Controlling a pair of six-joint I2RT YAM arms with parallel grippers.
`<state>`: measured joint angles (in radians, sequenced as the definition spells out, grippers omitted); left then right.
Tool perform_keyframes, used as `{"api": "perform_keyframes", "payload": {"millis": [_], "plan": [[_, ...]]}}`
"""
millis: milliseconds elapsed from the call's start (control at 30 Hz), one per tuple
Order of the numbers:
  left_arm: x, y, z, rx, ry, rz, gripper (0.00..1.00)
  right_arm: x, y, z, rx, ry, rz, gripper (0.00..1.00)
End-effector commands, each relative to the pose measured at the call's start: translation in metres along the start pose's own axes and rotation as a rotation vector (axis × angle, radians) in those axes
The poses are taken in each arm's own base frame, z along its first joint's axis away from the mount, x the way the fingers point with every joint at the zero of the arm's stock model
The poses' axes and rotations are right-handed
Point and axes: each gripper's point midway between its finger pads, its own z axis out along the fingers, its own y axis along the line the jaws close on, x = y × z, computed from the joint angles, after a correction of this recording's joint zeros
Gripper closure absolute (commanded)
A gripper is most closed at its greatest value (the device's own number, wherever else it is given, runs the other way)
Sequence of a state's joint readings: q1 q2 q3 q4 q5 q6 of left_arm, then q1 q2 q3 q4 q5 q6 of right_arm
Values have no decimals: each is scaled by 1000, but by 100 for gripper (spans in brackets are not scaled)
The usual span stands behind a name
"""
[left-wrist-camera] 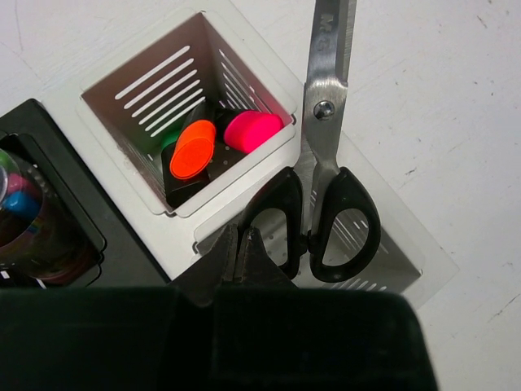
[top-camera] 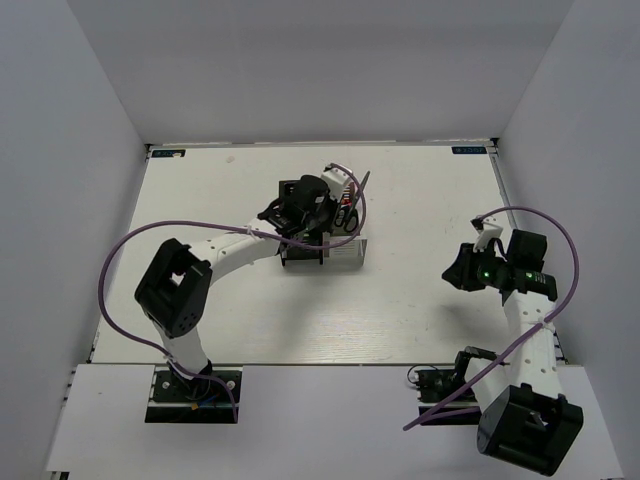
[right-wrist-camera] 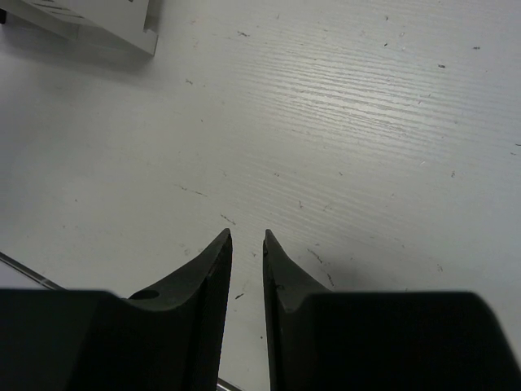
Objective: Sort the stationery into containers
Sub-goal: Place the stationery into the container
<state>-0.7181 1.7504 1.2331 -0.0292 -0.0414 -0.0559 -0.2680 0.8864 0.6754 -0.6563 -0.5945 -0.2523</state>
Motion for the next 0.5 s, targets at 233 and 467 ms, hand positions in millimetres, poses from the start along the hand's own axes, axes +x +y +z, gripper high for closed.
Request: {"api": "perform_keyframes", "payload": {"millis": [233, 467], "plan": [[-18, -10, 6, 3, -6, 52, 100, -3, 1, -4, -23, -25, 11, 74], [-18, -12, 8, -3, 29, 67, 95, -4, 1, -5, -33, -36, 21, 74]]}}
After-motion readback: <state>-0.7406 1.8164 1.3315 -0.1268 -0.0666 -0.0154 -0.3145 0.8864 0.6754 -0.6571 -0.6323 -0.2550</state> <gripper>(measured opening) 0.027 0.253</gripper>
